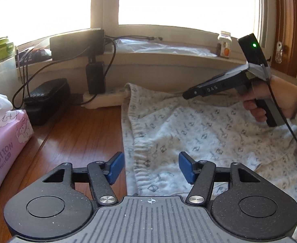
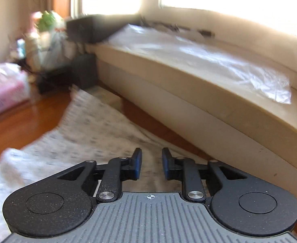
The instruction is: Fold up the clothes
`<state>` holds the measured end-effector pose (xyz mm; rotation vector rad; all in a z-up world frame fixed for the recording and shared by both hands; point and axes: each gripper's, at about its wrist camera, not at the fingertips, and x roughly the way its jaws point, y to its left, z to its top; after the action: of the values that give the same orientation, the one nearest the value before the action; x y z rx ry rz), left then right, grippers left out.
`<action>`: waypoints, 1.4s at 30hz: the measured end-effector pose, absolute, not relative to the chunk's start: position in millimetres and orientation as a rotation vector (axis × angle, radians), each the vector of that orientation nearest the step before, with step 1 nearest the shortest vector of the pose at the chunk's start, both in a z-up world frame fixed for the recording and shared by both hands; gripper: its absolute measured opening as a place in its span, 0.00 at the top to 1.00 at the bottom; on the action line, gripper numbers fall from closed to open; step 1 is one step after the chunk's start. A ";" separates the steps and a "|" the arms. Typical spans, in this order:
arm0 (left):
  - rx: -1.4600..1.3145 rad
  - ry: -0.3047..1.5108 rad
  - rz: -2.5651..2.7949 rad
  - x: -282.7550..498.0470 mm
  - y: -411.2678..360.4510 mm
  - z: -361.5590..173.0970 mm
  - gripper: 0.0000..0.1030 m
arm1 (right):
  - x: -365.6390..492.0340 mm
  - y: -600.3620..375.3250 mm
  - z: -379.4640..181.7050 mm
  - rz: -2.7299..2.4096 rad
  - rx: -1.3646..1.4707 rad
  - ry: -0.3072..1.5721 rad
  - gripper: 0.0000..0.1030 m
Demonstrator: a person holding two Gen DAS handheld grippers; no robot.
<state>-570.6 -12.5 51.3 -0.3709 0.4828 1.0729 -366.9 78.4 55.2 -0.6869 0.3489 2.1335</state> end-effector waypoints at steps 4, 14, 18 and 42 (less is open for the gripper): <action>-0.388 0.525 1.022 -563.1 7.9 45.2 0.79 | -377.5 37.0 70.3 2.251 -0.720 0.299 0.69; -0.366 0.625 1.115 -573.0 22.6 36.1 0.78 | -421.2 -74.3 63.9 2.495 -0.921 0.248 0.69; -0.384 0.579 1.145 -593.2 -6.3 38.1 0.61 | -435.0 -84.5 50.2 2.475 -0.949 0.225 0.69; -0.394 0.605 1.045 -594.8 -37.1 32.9 0.77 | -430.6 -89.4 37.8 2.433 -0.808 0.186 0.63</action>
<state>-594.8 -37.1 32.9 -0.3939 0.6055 1.0453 -430.6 -89.4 37.8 -0.8077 0.1865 2.4328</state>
